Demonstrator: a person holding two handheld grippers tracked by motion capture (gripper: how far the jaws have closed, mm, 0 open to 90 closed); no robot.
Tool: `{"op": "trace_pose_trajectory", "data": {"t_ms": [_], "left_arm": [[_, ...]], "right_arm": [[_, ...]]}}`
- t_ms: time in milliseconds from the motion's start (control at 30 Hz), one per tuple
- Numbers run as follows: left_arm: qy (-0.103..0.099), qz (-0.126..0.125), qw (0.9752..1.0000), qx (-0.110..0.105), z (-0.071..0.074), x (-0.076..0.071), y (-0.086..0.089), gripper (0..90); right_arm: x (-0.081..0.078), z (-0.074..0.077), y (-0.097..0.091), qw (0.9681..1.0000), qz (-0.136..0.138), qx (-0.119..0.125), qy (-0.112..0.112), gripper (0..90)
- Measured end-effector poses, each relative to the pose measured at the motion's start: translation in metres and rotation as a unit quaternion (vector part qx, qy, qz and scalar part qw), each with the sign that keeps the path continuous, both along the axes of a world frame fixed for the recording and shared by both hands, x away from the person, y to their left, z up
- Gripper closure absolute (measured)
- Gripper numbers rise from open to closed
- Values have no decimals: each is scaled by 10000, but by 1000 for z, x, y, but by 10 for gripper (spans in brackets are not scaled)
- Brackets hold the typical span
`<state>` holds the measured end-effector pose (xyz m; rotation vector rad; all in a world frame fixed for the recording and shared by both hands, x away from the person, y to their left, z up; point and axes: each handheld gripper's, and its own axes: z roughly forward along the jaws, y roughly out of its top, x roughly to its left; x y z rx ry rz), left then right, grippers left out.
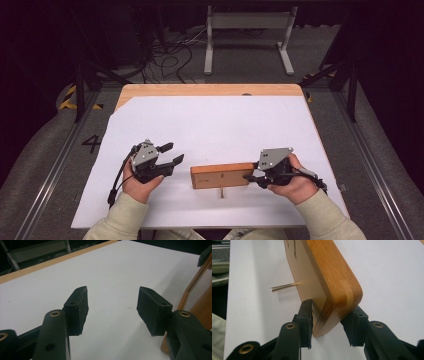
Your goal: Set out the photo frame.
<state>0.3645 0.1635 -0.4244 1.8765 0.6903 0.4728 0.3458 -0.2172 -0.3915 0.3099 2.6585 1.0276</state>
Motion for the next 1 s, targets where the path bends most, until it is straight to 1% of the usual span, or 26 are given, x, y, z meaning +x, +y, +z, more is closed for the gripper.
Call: {"op": "trace_pose_trajectory", "data": {"t_ms": [133,300,433,500,600,633,667,700,733,767,833,867,900,933,967,1000], "left_arm": [[3,14,10000,18,-1,0,1,426],[18,18,10000,17,-2,1,1,427],[33,18,10000,44,-2,1,1,427],[34,19,10000,49,-2,1,1,427],[35,20,10000,51,-3,1,1,427],[32,20,10000,44,-3,1,1,427],[38,19,10000,44,-3,2,1,426],[38,19,10000,44,-3,2,1,426],[37,17,10000,45,-3,2,1,426],[46,16,10000,58,-4,2,1,426],[42,17,10000,60,-4,2,1,426],[50,21,10000,56,-4,2,1,426],[51,23,10000,57,-4,2,1,426],[49,25,10000,60,-4,2,1,426],[53,29,10000,60,-4,2,1,426],[57,31,10000,60,-4,2,1,426]], "right_arm": [[-8,0,0,9998,18,-59,-192,629],[-17,0,-1,9995,110,-101,-268,652],[-25,-1,0,9987,139,-213,-433,653],[-28,-1,1,9984,174,-258,-478,651],[-31,-1,0,9983,194,-294,-474,646],[-32,-2,0,9983,202,-304,-463,643],[-35,-4,-1,9985,201,-310,-398,637],[-35,-4,-1,9985,201,-310,-398,637],[-36,-4,-3,9987,153,-303,-393,638],[-37,-5,-5,9989,99,-288,-343,631],[-37,-6,-9,9995,12,-217,-233,592],[-36,-7,-11,9997,-90,-155,-170,569],[-37,-8,-14,9998,-176,-85,-62,566],[-36,-10,-17,9997,-255,-51,29,572],[-36,-12,-20,9995,-316,-49,65,587],[-37,-14,-23,9991,-401,-54,143,622]]}}
